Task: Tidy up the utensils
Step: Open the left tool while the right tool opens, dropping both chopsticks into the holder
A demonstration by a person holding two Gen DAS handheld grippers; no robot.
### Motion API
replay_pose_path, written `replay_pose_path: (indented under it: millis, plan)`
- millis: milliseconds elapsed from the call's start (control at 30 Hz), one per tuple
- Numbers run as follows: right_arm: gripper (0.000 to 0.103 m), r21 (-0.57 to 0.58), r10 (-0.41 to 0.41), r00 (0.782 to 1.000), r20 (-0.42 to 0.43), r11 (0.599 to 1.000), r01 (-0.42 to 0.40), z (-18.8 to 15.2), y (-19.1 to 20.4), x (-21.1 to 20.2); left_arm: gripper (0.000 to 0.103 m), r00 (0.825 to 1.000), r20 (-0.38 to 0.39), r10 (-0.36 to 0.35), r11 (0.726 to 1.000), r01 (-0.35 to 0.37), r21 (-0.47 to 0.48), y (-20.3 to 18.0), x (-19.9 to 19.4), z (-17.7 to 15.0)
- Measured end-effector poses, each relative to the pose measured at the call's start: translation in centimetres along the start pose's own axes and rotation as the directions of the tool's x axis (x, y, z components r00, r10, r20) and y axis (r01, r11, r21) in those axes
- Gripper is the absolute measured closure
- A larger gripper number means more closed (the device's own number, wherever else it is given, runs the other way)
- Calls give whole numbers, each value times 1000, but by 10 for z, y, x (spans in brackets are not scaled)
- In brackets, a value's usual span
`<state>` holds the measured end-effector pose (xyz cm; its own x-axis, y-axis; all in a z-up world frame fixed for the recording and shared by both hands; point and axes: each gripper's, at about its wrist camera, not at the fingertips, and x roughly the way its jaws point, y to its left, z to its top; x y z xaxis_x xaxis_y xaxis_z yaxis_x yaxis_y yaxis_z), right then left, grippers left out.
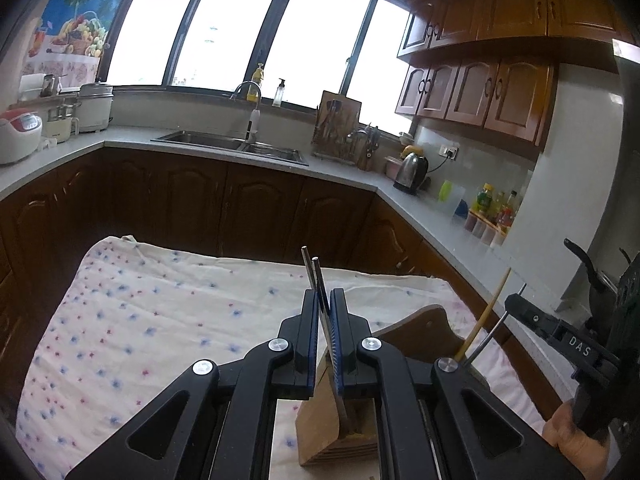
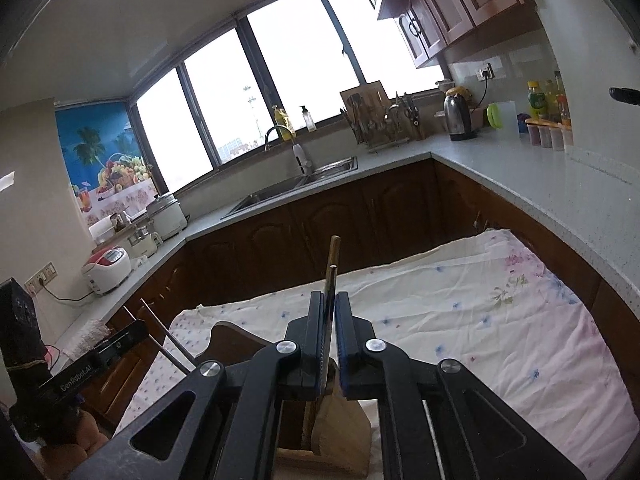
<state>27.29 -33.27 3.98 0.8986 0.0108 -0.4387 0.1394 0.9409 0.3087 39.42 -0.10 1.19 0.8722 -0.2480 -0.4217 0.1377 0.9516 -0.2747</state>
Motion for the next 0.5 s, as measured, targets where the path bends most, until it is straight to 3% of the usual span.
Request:
replay_pose_path:
  millis: [67,133,200,267,367,433,500]
  plan:
    - [90,9,7,1000,-7,1000,-7,0,-2,0,96,1000,-14,-5,1000,5,-6,0,-2,1]
    - [61,7,14,1000,-3,1000,-14,-1,-3,-3,82,1000,-25,-14,1000,13,-18,5,-9,2]
    - [42,9,24,1000,14,1000,-24,-2,-4,-11,65,1000,-15,-12,999,12,-29,9,-18,3]
    - [40,13,25,999,25,1000,-25,-4,-4,-18,58,1000,-3,-20,999,20,-34,10,-26,3]
    - [24,34,47,998,36,998,-49,-7,-8,-32,29,1000,1,5,1000,-5,-28,12,-42,-6]
    - [14,38,49,998,46,998,-51,-9,-8,-41,23,1000,9,16,1000,-16,-20,12,-55,-13]
    - [12,38,48,998,48,998,-50,-12,-9,-51,16,999,3,41,999,-41,-13,13,-66,-20]
